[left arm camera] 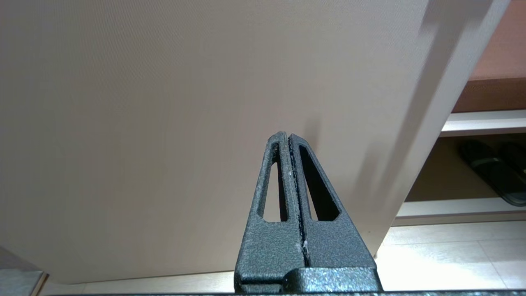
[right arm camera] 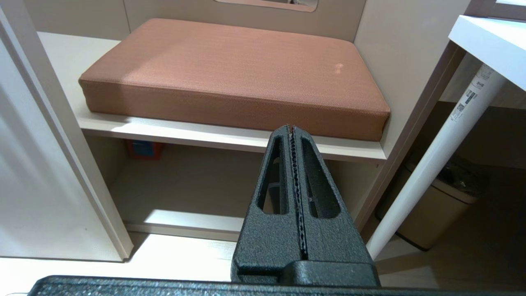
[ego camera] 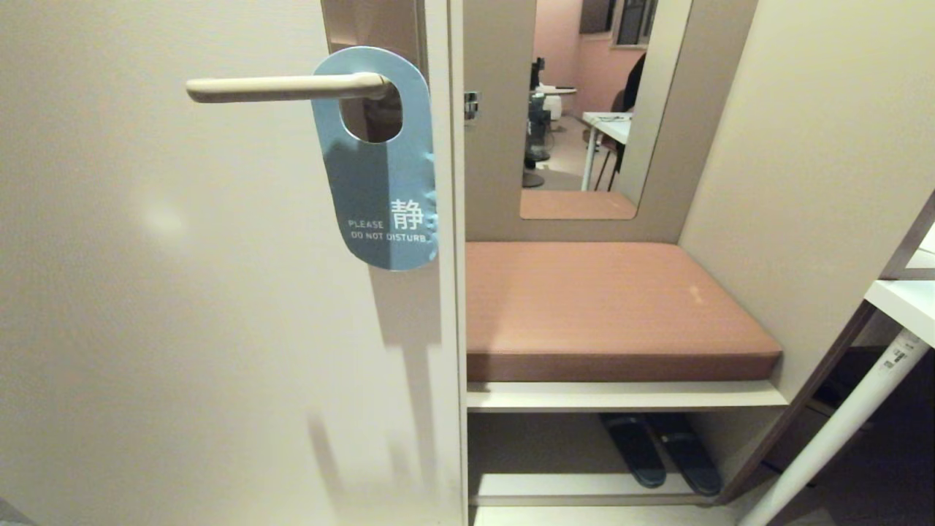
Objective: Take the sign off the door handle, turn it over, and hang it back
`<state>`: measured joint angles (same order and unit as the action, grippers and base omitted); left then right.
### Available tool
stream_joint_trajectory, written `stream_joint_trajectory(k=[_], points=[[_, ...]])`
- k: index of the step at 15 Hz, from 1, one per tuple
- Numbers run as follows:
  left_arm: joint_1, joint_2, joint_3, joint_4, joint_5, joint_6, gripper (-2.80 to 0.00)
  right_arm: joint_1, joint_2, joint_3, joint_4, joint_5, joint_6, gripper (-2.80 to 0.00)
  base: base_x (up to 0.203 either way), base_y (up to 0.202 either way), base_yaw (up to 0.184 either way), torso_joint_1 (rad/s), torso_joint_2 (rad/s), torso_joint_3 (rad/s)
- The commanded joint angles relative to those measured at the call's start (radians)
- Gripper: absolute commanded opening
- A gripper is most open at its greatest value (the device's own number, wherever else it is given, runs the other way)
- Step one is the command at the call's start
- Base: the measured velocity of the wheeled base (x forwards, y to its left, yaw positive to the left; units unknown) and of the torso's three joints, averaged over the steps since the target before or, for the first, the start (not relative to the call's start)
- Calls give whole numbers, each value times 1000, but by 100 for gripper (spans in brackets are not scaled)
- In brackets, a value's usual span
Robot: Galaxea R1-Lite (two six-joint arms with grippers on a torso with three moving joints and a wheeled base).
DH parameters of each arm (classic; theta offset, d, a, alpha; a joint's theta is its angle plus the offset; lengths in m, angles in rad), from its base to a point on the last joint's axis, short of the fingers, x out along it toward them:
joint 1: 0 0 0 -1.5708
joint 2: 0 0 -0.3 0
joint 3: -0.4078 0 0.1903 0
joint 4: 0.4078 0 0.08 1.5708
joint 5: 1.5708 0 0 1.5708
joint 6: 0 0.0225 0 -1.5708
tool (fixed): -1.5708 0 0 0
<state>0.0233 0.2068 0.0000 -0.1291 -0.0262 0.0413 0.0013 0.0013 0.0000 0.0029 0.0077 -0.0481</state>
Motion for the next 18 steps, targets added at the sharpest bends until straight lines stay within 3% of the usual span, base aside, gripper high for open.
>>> stream_joint_trajectory(k=[1,4,18], points=[[-11,-116,0,54,15,1,-280,0,0,0,0,0,-1,-280,0,0,0,0,0,0],[-17,-207,0,128,32,9,-280,0,0,0,0,0,-1,-280,0,0,0,0,0,0],[-17,-207,0,124,35,6,-280,0,-1,0,0,0,-1,-280,0,0,0,0,0,0]])
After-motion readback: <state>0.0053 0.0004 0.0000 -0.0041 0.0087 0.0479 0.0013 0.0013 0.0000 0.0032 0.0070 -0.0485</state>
